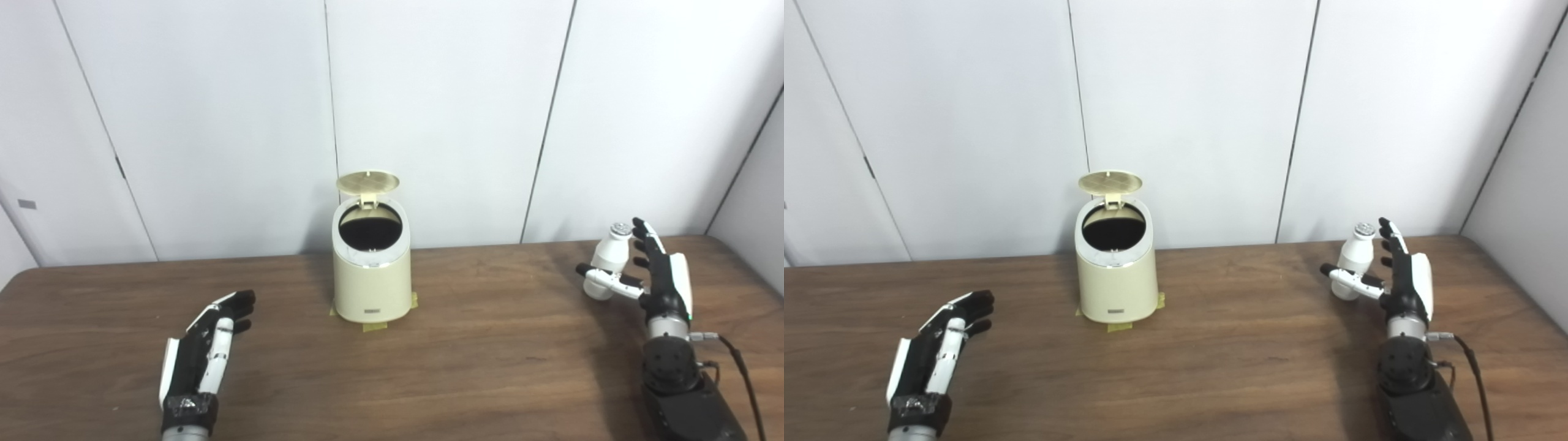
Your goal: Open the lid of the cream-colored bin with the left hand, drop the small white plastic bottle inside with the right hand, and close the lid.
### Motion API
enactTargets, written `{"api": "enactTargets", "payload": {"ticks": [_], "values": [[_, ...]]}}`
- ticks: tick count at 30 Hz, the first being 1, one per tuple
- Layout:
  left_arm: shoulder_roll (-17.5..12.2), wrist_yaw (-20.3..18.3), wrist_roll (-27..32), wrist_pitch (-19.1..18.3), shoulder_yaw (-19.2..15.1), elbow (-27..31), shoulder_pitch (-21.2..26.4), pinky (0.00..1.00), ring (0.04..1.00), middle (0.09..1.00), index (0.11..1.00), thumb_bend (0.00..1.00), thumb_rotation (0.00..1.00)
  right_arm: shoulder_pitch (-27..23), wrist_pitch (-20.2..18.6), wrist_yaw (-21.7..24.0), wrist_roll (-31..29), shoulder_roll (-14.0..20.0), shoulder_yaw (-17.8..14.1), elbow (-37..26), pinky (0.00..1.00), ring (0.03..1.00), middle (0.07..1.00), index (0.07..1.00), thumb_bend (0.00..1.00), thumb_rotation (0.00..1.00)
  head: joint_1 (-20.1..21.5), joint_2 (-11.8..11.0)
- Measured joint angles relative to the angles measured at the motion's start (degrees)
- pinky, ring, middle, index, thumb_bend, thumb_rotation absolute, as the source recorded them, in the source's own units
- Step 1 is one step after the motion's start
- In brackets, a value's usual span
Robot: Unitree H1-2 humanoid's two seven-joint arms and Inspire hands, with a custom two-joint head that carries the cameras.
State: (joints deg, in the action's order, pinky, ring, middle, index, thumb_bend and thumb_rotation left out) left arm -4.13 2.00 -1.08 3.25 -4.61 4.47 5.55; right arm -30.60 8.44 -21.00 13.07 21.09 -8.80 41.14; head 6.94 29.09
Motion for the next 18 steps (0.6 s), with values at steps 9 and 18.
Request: {"api": "enactTargets", "payload": {"ticks": [9,18], "values": [[0.0,0.0,0.0,0.0,0.0,0.3,-0.1,0.78,0.799,0.772,0.734,0.17,0.73,-4.7,-0.9,0.5,-0.6,0.4,0.9,5.5,0.7,0.814,0.85,0.869,0.87,0.27,0.0,0.2],[0.0,0.1,0.1,0.0,-0.3,0.4,-0.3,0.79,0.799,0.763,0.726,0.16,0.76,-5.4,-0.7,-2.0,-0.1,0.4,2.2,9.6,0.61,0.689,0.722,0.738,0.84,0.16,-0.1,0.4]]}}
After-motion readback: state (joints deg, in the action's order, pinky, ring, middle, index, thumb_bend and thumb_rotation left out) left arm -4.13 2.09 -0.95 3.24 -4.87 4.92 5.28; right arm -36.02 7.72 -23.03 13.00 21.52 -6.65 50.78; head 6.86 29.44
